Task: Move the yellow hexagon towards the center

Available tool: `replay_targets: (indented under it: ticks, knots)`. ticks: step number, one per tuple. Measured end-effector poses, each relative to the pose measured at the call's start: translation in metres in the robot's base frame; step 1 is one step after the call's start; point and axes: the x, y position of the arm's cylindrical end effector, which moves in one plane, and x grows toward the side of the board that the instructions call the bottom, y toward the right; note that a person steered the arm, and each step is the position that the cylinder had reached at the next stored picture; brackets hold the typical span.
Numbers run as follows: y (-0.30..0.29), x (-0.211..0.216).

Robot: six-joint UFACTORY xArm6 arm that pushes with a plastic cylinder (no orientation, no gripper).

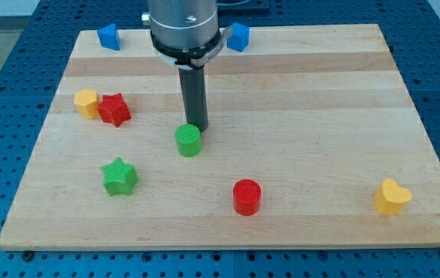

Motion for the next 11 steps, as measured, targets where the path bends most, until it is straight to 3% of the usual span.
replay_targets:
  ticks: [4,8,11]
  knots:
    - [0.025,0.045]
    - [-0.025,0.029]
    - [-0.058,0.041]
